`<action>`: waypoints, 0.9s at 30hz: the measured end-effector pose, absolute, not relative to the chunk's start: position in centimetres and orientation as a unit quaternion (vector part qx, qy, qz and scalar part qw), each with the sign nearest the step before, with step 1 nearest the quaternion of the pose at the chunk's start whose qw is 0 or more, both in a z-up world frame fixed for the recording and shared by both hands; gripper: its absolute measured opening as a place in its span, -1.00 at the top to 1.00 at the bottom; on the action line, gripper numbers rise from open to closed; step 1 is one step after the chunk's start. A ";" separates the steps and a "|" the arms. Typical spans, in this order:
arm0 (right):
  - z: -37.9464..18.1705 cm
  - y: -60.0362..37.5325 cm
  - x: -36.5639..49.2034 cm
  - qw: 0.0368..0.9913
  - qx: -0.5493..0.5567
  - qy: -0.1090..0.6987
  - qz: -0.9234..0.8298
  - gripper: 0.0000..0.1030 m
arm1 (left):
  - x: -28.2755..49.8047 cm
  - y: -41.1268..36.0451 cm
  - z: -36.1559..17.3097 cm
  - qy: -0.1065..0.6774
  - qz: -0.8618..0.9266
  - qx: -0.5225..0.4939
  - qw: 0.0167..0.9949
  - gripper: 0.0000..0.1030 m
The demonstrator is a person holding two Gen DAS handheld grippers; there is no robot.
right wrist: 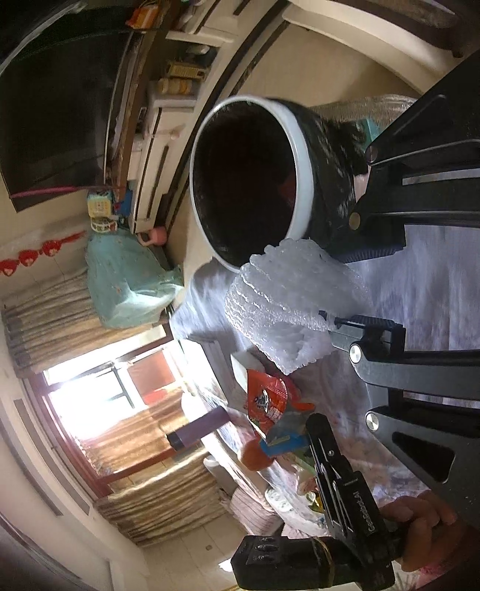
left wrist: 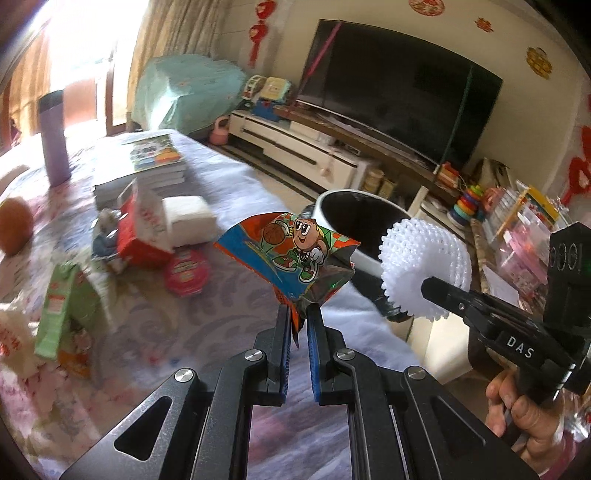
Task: Collect trash
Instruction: 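Carry the snack wrapper and foam net in both tools over the bin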
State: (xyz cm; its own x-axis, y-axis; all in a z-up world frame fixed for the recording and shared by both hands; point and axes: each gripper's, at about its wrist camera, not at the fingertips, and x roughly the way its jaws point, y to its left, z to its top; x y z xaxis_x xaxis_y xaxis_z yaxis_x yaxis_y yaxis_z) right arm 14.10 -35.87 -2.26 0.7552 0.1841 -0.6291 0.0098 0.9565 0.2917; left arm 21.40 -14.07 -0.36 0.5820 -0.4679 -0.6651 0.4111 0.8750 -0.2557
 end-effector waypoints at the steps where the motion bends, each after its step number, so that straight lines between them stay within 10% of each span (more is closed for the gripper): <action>1: -2.2 -36.2 14.1 0.927 0.140 0.346 0.043 0.51 | 21.6 -14.4 -0.3 0.384 -0.251 -0.035 0.888 0.86; 27: -1.9 -43.1 14.7 0.929 0.148 0.339 -0.021 0.51 | 26.6 -23.2 -0.4 0.382 -0.288 0.012 0.878 0.86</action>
